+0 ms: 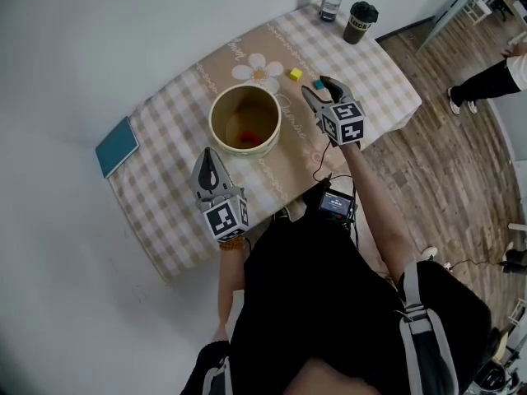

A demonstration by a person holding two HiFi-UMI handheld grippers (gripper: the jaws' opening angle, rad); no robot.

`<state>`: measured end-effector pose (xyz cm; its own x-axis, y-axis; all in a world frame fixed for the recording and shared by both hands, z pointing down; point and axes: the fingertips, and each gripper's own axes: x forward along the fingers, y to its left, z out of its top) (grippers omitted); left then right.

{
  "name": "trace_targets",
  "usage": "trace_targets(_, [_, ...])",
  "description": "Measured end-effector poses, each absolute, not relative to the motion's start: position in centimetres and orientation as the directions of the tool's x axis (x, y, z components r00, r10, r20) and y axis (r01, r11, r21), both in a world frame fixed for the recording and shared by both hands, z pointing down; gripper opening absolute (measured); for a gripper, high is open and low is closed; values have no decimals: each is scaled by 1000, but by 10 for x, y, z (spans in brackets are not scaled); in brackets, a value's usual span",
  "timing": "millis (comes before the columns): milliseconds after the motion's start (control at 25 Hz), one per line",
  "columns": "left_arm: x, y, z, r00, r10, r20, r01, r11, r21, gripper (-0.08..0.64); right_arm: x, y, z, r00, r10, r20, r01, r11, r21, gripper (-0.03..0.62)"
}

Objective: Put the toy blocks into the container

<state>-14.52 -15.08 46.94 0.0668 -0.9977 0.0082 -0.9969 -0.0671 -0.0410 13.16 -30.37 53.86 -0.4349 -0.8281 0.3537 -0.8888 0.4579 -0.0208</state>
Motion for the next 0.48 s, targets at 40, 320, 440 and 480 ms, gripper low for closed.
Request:
trace_targets(40, [-146, -151, 470, 63, -998, 13, -997, -64, -45, -2, 140, -309, 548, -421, -827, 371, -895, 446, -22, 248])
trace_targets(320, [-151, -156, 477, 34, -999, 39, -997, -37, -63, -3, 174, -336, 612, -365, -788, 496, -915, 402, -35, 247])
trace_targets(440, [-153, -158, 479, 21, -999, 44, -998, -24, -65, -3, 179, -342, 636, -353, -763, 542, -919, 391, -48, 247])
trace_targets(480, [-153, -159, 478, 17, -999, 46, -997, -20, -69, -3, 181, -344, 643, -347, -754, 557, -921, 387, -50, 249])
